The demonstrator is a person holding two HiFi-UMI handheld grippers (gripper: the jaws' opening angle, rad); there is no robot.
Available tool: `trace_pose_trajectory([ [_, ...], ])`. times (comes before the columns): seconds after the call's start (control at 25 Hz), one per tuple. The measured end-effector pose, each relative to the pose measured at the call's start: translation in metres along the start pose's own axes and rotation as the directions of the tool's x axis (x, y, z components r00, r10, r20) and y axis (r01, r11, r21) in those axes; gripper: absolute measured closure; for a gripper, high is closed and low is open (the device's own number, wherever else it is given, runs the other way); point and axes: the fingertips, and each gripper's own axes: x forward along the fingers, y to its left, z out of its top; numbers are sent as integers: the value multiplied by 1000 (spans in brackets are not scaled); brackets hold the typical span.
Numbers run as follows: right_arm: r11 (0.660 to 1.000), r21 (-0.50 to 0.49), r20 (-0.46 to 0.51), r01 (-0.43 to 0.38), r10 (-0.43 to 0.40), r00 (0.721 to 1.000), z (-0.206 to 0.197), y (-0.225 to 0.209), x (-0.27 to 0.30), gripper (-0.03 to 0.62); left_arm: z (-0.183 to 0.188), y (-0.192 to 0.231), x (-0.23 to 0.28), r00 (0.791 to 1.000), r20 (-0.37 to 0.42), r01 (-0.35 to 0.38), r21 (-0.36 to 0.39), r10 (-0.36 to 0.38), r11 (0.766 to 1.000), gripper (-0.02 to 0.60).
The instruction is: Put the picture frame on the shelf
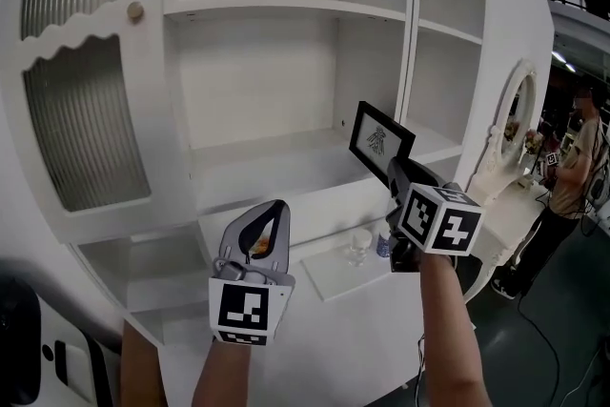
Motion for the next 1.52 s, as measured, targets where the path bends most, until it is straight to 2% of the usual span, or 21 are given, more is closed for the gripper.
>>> trace_pose_trajectory([
  [0.28,996,87,-41,8,-4,999,-4,-8,27,520,-2,4,1,1000,-7,-21,-21,20,1000,572],
  [0.4,995,93,-57,26,-20,998,-6,-8,37,520,-2,7,-2,1000,-2,-24,4,24,1000,572],
  [0.52,995,94,-72,40,-34,997,-8,-9,45,520,-3,9,-6,999,-13,-31,-2,31,1000,572],
  [0.64,990,135,-91,43,-31,995,-12,-10,54,520,-7,10,-8,1000,-12,-21,43,22,999,572],
  [0.8,983,172,-104,66,-49,993,-16,-17,64,520,-14,10,-8,1000,-23,-15,43,16,999,572],
  [1.2,981,153,-85,120,-108,991,-17,-22,66,518,-21,9,-6,999,-32,1,44,0,999,572],
  [1.24,982,156,-78,111,-99,992,-15,-21,65,503,-21,8,-6,999,-33,4,44,-3,999,572],
  [1.44,987,139,-69,75,-65,995,-10,-16,59,337,-20,3,-6,999,-31,17,42,-16,999,572],
  [1.52,991,108,-76,78,-70,995,-10,-14,55,311,-18,0,-7,999,-29,23,40,-21,999,572],
])
